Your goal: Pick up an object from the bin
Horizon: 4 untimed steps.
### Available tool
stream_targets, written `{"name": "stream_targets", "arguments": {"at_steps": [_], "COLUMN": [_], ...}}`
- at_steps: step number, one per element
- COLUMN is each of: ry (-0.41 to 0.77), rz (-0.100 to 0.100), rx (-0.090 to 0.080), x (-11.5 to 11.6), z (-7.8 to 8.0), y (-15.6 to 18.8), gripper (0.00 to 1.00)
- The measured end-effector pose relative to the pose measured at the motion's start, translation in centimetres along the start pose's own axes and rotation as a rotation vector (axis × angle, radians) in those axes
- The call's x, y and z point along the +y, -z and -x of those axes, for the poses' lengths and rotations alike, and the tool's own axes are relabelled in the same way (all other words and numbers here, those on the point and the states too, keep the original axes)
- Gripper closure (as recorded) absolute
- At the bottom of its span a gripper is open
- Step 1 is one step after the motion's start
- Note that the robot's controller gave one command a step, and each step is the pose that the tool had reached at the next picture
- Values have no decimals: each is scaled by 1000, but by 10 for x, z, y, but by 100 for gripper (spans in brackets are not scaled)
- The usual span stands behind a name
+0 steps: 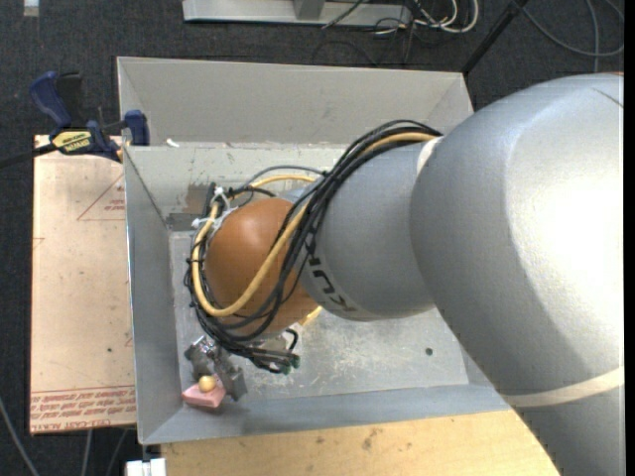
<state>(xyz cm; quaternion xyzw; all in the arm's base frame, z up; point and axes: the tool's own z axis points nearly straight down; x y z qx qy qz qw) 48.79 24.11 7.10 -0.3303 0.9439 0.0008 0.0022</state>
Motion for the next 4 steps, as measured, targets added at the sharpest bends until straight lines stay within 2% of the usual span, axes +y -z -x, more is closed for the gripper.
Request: {"name": "stream_targets", "arguments": {"at_steps": [1, 2, 3, 4], "ry": [0, 27, 22, 23], "rz": [0, 2, -2, 5], "rx": [0, 7, -8, 16], "x": [0, -1, -28, -22], "z": [0, 0, 16, 9], "y": [0, 67, 57, 74], "gripper": [100, 100, 100, 100]}}
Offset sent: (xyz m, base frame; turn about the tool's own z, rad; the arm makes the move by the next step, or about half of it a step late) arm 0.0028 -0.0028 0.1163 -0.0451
